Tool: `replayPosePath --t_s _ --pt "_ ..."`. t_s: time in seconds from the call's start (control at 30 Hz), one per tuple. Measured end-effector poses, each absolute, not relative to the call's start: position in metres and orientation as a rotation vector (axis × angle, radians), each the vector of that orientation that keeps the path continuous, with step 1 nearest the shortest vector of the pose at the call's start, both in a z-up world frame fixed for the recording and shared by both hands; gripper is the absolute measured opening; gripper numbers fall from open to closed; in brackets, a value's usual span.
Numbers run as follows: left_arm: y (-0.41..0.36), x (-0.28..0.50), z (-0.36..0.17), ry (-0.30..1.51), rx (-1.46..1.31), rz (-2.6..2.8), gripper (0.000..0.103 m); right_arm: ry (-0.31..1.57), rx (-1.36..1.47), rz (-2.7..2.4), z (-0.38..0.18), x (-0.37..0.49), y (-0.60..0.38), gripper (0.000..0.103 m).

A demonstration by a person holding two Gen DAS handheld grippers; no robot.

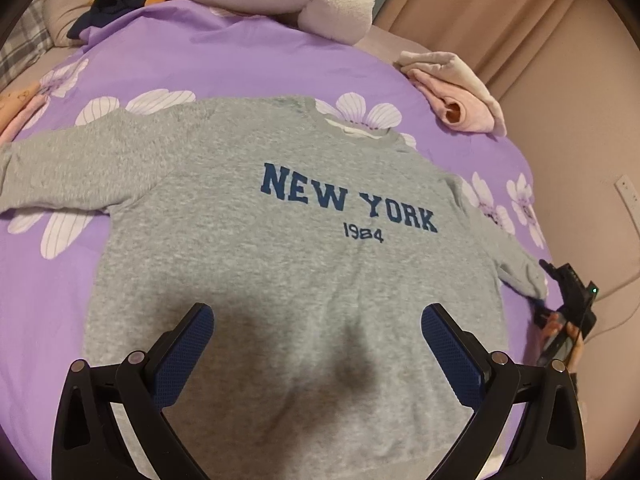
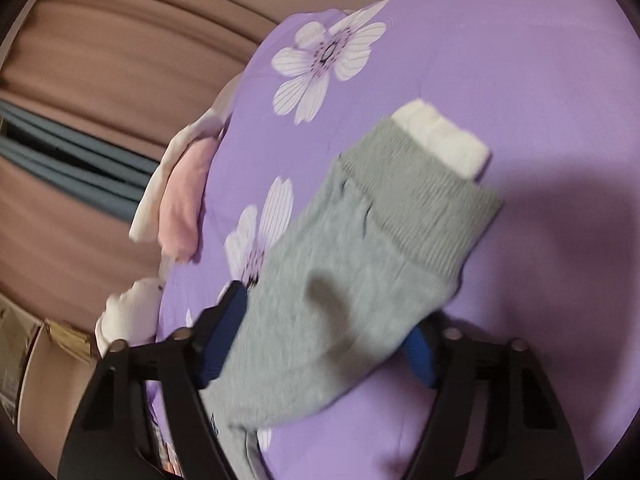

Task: Fold small clothes
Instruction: 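Grasp the sweatshirt sleeve cuff with the right tool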

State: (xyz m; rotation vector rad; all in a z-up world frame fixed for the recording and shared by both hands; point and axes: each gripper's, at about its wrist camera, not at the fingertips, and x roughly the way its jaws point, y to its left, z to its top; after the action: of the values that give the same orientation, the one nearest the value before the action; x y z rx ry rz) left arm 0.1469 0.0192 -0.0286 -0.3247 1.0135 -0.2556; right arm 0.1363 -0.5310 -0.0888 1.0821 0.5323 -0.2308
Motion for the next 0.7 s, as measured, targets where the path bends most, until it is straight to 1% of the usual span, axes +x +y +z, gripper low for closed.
replayPosePath --t_s 0.03,0.07,0.13,0.2,0.27,0.43,0.57,0.7 --pt "0.02 0.148 -0.03 1.019 -0.324 -0.251 0.103 0.537 1.086 -0.244 -0.088 0.14 -0.532 0.052" --pt "0.02 0.149 -0.031 1.023 -0.324 -0.248 0.103 0.543 1.087 -0.253 -0.089 0.14 -0.534 0.047" --pt "0.023 0.15 -0.033 1.031 -0.324 -0.239 0.103 0.568 1.075 -0.269 -0.09 0.145 -0.538 0.023" --pt "0.025 0.149 -0.033 1.033 -0.318 -0.233 0.103 0.594 1.044 -0.296 -0.089 0.148 -0.538 0.012" --pt "0.027 0.147 -0.032 1.031 -0.31 -0.229 0.103 0.581 0.994 -0.282 -0.076 0.147 -0.534 0.008" --pt "0.04 0.139 -0.028 1.019 -0.324 -0.23 0.103 0.573 0.723 -0.266 -0.019 0.157 -0.498 0.007" --pt "0.053 0.133 -0.031 1.028 -0.348 -0.215 0.103 0.579 0.483 -0.217 0.033 0.176 -0.436 0.007" --pt "0.068 0.125 -0.033 1.03 -0.381 -0.204 0.103 0.595 0.234 -0.163 0.061 0.199 -0.36 0.007"
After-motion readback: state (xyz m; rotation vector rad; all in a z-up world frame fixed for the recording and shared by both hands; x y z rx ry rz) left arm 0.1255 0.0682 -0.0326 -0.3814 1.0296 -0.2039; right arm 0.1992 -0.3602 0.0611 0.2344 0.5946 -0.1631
